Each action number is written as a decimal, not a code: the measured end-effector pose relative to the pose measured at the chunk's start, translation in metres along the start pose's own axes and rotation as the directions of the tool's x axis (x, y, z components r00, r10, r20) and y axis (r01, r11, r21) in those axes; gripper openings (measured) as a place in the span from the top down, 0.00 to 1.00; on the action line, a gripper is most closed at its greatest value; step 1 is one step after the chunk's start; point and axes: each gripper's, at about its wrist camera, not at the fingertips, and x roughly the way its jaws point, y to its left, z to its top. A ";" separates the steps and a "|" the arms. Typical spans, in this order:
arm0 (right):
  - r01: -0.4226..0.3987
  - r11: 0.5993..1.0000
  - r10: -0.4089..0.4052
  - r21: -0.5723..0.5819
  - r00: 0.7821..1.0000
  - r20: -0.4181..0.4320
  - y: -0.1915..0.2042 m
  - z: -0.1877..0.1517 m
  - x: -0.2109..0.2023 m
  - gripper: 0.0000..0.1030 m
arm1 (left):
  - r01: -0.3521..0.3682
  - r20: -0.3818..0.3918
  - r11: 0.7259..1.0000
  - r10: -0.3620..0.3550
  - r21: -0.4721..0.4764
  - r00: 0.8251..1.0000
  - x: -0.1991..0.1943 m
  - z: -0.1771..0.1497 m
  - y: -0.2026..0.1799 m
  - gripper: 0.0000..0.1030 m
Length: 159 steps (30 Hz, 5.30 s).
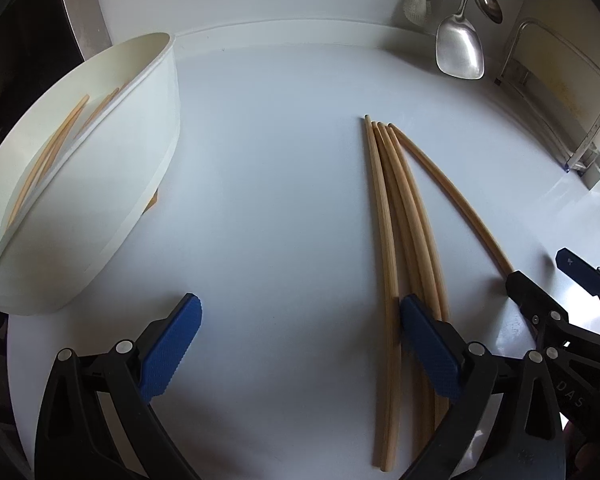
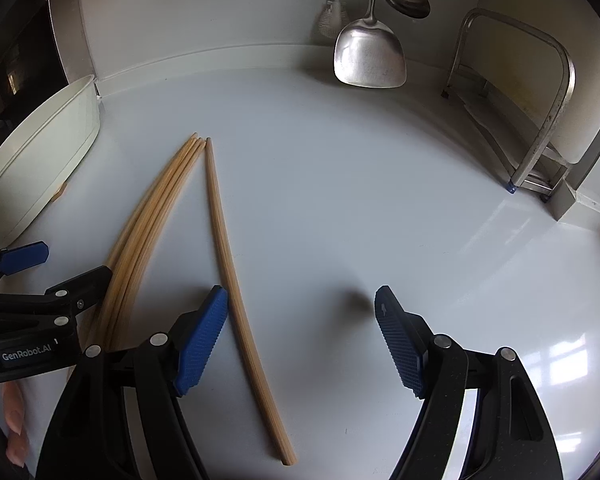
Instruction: Organize utensils
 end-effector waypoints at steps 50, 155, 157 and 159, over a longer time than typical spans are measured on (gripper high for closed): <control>-0.144 0.990 0.142 0.013 0.986 0.085 0.084 0.075 -0.108 0.94 | 0.119 0.124 0.992 -0.124 0.048 0.984 -0.130 0.057 0.092 0.93; -0.066 0.991 0.073 0.117 0.996 -0.058 0.051 0.001 -0.066 0.41 | 0.059 -0.013 0.998 -0.059 -0.003 0.998 -0.122 -0.002 0.089 0.09; -0.062 0.993 0.068 0.097 0.995 -0.068 0.052 -0.002 -0.056 0.41 | 0.049 -0.019 0.999 -0.050 -0.011 0.999 -0.121 -0.005 0.087 0.09; -0.059 0.995 0.065 0.082 0.995 -0.073 0.055 -0.003 -0.046 0.41 | 0.045 -0.015 0.999 -0.045 -0.019 0.999 -0.120 -0.008 0.087 0.09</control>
